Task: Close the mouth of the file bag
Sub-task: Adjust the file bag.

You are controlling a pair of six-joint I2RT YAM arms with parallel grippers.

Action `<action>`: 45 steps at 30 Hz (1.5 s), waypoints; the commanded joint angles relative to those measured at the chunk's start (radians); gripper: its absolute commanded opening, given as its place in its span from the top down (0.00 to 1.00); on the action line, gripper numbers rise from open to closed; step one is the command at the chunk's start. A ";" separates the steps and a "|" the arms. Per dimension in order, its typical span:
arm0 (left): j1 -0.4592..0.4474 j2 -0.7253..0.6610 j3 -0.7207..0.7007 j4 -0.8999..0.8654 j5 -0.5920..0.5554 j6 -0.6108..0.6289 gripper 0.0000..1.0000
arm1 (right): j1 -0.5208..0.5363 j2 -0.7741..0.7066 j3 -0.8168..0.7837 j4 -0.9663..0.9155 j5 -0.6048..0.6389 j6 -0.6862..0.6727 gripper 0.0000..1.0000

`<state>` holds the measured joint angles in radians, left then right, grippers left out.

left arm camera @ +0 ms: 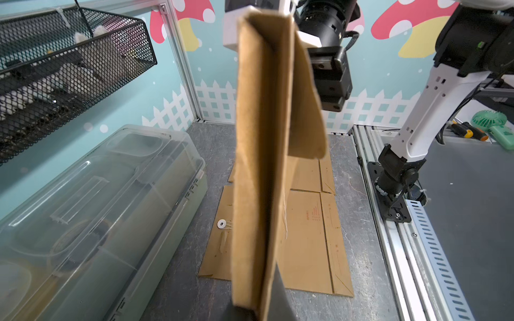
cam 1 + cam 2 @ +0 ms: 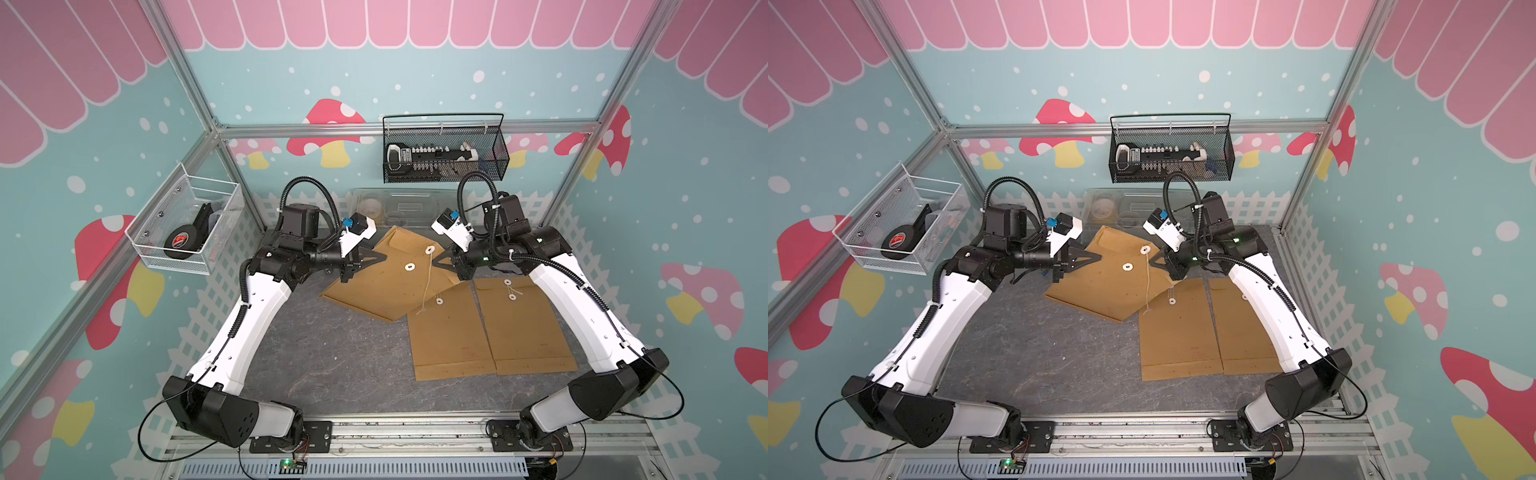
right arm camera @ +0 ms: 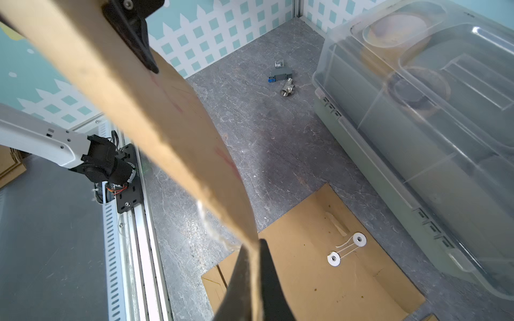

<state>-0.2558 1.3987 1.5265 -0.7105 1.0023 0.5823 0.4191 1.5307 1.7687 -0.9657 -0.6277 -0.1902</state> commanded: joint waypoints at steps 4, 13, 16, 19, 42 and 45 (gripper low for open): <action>0.035 0.018 -0.001 0.027 0.055 -0.045 0.65 | 0.003 -0.060 -0.006 0.039 -0.062 -0.043 1.00; 0.063 0.083 0.003 0.024 0.114 -0.035 0.53 | 0.004 -0.068 0.048 0.002 -0.131 -0.074 1.00; 0.063 0.089 -0.007 0.023 0.105 -0.004 0.51 | 0.004 -0.059 0.065 -0.002 -0.131 -0.061 1.00; 0.070 0.093 -0.025 0.022 0.100 0.033 0.49 | 0.004 -0.060 0.071 -0.001 -0.176 -0.057 1.00; 0.094 0.182 -0.050 0.030 0.213 0.036 0.42 | -0.005 -0.063 0.059 0.008 -0.233 -0.068 1.00; 0.081 0.161 -0.050 0.030 0.222 0.036 0.46 | -0.005 -0.056 0.061 0.016 -0.163 -0.059 1.00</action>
<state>-0.1532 1.5845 1.4830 -0.6552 1.1606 0.6029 0.4191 1.4796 1.7973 -1.0157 -0.8116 -0.2119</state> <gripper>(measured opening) 0.549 0.048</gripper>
